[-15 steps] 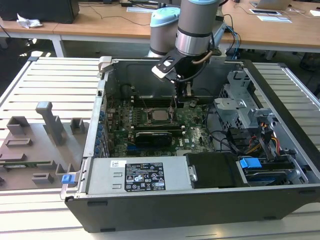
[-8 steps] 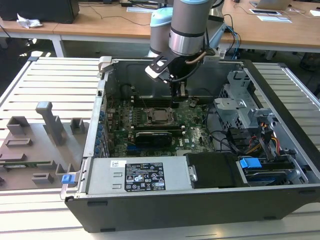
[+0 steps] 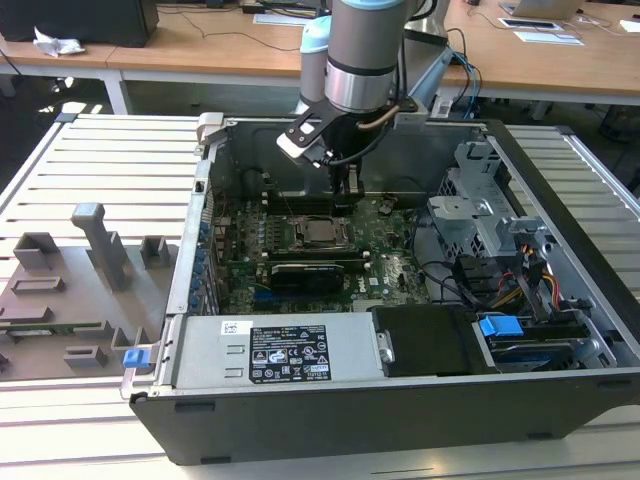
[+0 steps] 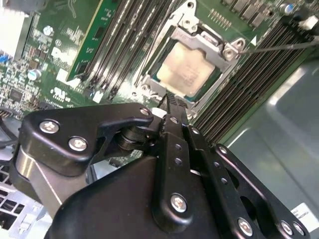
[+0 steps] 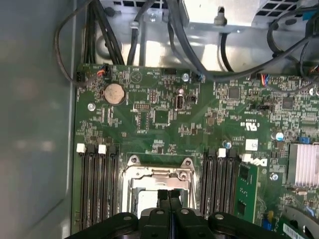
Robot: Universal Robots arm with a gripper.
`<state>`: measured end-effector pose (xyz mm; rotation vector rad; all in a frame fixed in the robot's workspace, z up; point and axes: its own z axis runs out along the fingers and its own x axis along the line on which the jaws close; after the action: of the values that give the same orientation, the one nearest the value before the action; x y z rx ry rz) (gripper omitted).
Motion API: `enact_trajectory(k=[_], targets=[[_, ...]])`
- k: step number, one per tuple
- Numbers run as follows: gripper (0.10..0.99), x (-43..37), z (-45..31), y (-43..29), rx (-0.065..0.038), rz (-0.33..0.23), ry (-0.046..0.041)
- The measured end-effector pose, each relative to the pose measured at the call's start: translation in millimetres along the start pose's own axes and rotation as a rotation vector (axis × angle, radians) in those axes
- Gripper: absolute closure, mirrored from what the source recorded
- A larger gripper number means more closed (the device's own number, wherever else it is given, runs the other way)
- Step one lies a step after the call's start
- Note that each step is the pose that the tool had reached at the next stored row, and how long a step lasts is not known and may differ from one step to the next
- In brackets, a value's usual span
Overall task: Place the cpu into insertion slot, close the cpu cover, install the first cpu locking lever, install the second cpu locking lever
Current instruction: 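Close the cpu cover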
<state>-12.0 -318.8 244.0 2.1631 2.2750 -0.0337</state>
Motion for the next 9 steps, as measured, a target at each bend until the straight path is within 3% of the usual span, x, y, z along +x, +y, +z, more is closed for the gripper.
enact_trajectory(k=[9], targets=[[0.980,0.8,7.7,-13.1,0.000,0.000,0.0000]])
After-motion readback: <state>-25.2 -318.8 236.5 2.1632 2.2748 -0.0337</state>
